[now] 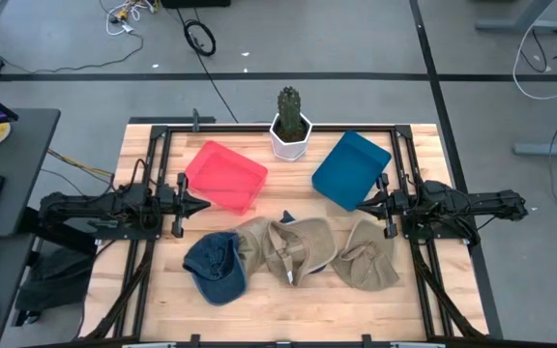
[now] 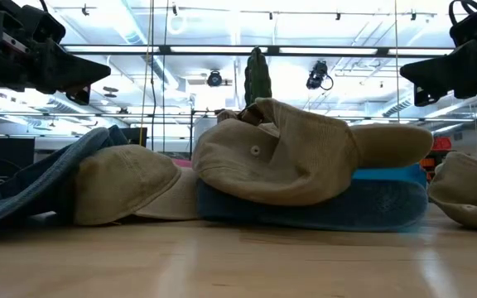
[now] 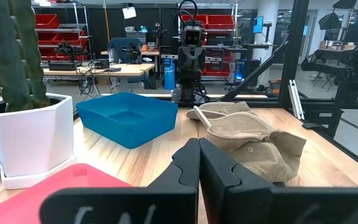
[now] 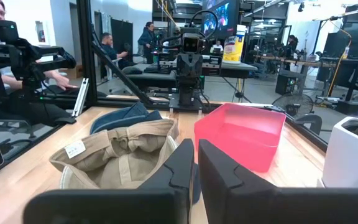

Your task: Pick & Place hat

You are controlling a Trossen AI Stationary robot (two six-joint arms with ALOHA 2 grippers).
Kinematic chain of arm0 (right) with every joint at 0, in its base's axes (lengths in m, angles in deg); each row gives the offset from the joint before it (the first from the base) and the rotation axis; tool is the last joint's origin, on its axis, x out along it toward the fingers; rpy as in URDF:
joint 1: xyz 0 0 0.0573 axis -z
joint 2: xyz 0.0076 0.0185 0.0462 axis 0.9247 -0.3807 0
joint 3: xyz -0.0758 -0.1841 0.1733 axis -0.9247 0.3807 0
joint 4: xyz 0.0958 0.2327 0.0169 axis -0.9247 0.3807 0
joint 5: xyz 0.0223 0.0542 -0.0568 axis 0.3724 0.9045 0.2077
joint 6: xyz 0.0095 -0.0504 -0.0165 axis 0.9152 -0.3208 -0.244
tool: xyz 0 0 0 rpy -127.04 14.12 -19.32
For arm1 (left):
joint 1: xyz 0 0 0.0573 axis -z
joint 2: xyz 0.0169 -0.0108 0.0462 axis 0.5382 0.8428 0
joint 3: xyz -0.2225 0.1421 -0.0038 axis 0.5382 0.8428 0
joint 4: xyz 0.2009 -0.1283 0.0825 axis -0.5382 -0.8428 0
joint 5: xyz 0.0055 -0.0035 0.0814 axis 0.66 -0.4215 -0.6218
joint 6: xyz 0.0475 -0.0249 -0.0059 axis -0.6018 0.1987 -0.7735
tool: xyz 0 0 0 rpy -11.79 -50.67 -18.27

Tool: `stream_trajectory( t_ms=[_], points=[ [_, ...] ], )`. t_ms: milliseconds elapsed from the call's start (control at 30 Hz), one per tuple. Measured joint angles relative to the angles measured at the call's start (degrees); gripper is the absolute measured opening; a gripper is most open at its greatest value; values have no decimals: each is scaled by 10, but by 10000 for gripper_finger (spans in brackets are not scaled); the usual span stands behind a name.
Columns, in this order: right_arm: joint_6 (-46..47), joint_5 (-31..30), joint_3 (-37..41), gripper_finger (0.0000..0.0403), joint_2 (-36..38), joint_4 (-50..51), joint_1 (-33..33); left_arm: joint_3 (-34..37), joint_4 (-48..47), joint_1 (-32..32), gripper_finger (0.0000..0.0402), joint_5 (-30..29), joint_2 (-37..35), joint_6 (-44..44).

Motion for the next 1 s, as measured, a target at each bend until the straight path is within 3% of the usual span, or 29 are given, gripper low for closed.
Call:
stream_trajectory(
  t_ms=[1000],
  points=[
    [3, 0, 0, 27, 0, -11, 0, 0, 1, 0, 3, -5, 0, 0]
  ],
)
